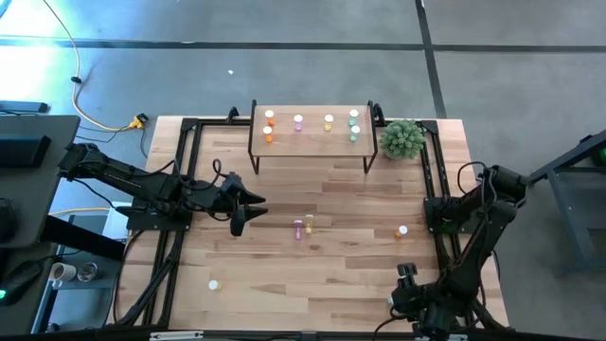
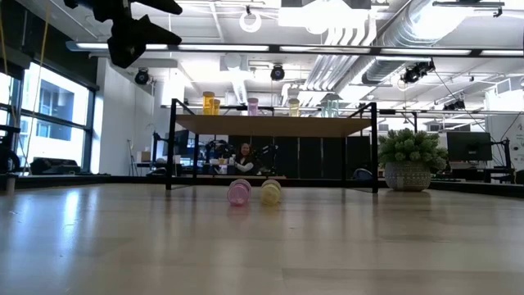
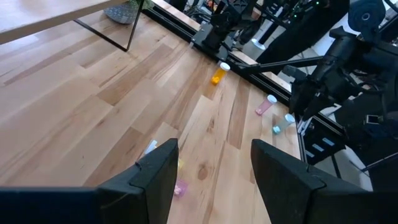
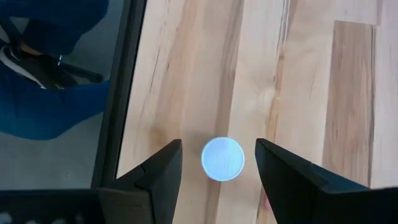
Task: Pick and place medicine bottles onto shelf by color
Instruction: Put the green pill bottle on the shelf aligned with the other green pill bottles
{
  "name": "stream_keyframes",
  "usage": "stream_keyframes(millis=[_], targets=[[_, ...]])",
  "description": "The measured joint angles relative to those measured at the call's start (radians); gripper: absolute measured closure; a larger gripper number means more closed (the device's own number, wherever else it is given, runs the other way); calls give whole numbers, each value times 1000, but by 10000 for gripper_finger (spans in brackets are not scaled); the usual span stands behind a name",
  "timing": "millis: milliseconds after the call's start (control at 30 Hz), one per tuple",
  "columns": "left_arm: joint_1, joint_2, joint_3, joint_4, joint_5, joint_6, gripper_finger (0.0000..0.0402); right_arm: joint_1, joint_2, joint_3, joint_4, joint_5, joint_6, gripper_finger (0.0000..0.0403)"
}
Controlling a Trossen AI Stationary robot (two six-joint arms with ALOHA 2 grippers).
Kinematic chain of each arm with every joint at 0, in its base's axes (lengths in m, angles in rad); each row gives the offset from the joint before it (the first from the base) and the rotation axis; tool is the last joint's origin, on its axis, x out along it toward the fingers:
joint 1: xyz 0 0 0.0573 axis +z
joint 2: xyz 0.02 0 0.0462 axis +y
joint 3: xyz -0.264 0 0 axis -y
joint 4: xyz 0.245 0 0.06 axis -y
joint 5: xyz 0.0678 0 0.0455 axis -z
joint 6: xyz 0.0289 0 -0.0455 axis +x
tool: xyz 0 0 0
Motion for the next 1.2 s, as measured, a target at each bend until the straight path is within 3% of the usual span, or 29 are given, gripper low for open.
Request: stream_keyframes(millis=[633,1000,1200], targets=[[0,0,0,0,2,0,209,-1,86,0,-5,-7,81,210],[0,0,0,0,2,1,209,-13,85,0,-9,-4,88,301],[0,1,0,-8,2,1,209,-36,83,1,-8,-9,97,297]])
